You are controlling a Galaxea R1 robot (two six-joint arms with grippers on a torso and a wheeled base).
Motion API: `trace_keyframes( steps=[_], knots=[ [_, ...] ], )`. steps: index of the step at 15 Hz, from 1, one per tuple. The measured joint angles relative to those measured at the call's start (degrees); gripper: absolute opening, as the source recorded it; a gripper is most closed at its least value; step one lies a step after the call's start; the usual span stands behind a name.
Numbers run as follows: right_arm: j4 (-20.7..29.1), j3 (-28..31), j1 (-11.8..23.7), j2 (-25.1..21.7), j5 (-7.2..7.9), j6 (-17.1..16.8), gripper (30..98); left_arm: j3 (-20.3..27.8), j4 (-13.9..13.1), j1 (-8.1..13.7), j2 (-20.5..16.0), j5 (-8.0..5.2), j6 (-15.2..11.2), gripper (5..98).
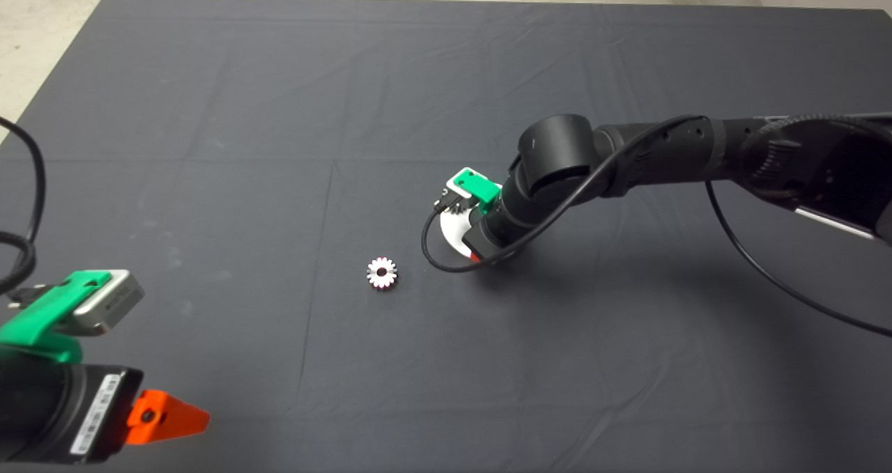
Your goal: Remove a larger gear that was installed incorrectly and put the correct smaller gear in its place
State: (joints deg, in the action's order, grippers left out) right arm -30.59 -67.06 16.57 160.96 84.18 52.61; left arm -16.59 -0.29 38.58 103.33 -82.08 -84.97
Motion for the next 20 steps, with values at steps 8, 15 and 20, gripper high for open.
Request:
trace_keyframes(
  steps=[8, 15, 20],
  knots=[
    [0.63, 2.69, 2.98, -2.11, -0.09, 0.37, 50.1, 0.00, 0.00, 0.00, 0.02, 0.00, 0.00, 98.3],
    [0.83, 13.93, 3.61, -18.05, 0.35, 0.46, 50.2, 0.00, 0.11, 0.00, 1.16, 0.02, 0.07, 98.2],
    [1.01, 23.28, 3.41, -27.21, 0.05, 0.46, 50.1, -0.44, 0.39, 0.00, 1.49, 0.69, 3.44, 98.2]
  ],
)
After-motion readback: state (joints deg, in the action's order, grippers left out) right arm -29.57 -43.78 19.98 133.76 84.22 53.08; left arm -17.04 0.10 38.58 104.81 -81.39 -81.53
